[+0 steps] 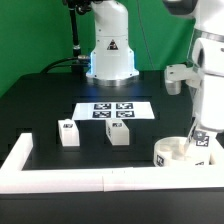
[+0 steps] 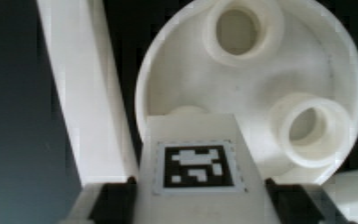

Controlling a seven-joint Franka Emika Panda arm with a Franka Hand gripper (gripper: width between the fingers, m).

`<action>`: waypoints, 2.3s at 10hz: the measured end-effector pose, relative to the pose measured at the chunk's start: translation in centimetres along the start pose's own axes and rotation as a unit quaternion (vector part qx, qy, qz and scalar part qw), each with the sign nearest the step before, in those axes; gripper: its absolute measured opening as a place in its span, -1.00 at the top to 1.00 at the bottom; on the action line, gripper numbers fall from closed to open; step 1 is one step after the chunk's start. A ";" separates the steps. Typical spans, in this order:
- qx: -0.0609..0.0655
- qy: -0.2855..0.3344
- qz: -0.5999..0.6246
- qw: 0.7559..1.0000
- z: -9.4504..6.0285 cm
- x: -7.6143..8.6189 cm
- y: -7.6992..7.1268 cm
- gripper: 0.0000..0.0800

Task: Assemble stool

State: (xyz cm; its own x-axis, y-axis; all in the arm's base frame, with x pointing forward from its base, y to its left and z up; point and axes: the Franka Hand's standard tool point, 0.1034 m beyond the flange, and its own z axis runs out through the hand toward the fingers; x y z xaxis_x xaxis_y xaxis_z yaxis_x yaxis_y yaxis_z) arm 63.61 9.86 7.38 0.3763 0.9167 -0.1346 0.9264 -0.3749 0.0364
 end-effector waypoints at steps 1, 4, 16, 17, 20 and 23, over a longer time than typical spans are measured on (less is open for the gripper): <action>0.001 -0.001 0.063 0.998 0.0 0.1 0.0 0.16; 0.022 -0.010 0.252 0.967 -0.2 0.6 -0.7 0.16; 0.037 -0.006 0.667 0.744 -0.3 -0.7 0.5 0.16; 0.039 0.003 0.704 0.709 -0.2 -1.0 0.9 0.16; 0.035 0.039 0.734 0.677 -0.2 -1.2 1.6 0.16; 0.035 0.035 0.772 0.634 -0.2 -1.6 1.6 0.16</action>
Offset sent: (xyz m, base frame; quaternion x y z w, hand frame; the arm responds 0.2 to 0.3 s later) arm -0.0055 0.0178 -0.0049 0.0836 -0.0523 0.3079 0.9463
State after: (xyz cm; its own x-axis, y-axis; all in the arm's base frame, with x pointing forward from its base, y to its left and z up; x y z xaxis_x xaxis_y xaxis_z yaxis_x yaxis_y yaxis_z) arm 64.50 7.81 7.81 0.8358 -0.5467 0.0515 -0.5483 -0.8358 0.0264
